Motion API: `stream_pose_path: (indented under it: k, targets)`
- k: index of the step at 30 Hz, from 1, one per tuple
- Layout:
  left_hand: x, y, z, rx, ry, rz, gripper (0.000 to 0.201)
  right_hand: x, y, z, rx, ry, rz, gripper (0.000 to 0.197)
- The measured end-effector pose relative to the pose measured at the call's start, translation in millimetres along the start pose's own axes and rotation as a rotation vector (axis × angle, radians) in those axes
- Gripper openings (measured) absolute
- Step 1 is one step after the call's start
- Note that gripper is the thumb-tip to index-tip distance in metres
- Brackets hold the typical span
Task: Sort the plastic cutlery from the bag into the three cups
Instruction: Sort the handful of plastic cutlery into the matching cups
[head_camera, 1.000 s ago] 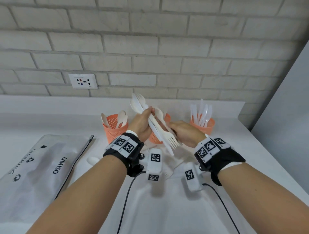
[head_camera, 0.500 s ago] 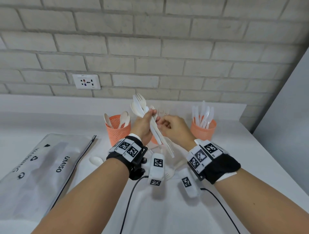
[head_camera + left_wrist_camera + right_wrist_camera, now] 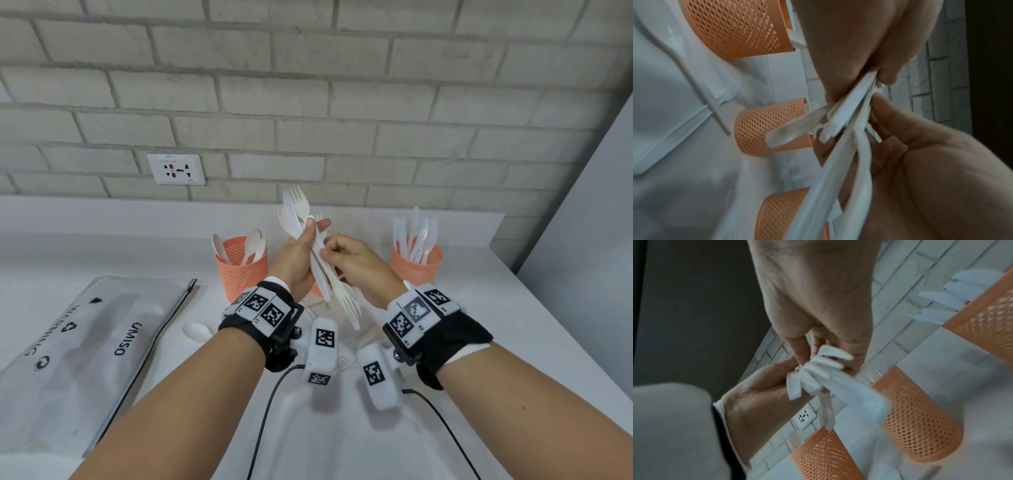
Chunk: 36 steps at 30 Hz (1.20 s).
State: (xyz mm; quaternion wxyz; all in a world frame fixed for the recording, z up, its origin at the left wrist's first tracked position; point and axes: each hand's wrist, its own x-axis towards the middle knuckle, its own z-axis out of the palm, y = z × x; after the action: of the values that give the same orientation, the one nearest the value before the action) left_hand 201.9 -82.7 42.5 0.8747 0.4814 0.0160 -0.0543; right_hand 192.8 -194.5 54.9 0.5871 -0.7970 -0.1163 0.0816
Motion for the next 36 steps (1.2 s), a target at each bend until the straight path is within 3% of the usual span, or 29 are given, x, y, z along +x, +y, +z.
stream_pose_path:
  k: [5,10,12,15,17,20,23,26,29,32,36]
  targets:
    - [0,2,2,0.062,0.02,0.028,0.034,-5,-3,-1,0.179,0.099,-0.016,0.013]
    - [1,0,3,0.124,0.046,0.046,0.029,-4,1,-2,-0.001,0.243,-0.116,0.018]
    - [2,-2,2,0.139,0.073,0.047,0.029,0,3,-5,-0.11,0.18,-0.116,0.017]
    - [6,-3,-5,0.074,0.139,0.039,0.027,0,5,-14,-0.224,-0.05,-0.003,0.01]
    - [8,-1,-9,0.01,0.184,0.063,0.026,-2,7,-19,-0.234,-0.162,0.042,0.015]
    - [10,6,-14,-0.022,0.262,0.104,0.027,-5,8,-26,-0.332,-0.16,0.031,0.022]
    - [12,9,-18,-0.033,0.323,0.113,0.021,-4,7,-35,-0.497,-0.064,0.033,0.026]
    - [13,7,-19,-0.083,0.323,0.079,0.024,-6,0,-35,-0.363,0.064,-0.023,0.029]
    - [12,0,-12,-0.077,0.33,0.077,0.028,-8,-7,-17,-0.235,-0.017,-0.143,0.02]
    - [9,-4,-5,0.075,0.339,0.045,0.035,-6,-6,-2,-0.323,-0.135,-0.204,0.018]
    - [9,-7,-6,0.14,0.291,0.001,0.045,-2,-4,0,-0.425,-0.178,-0.19,0.024]
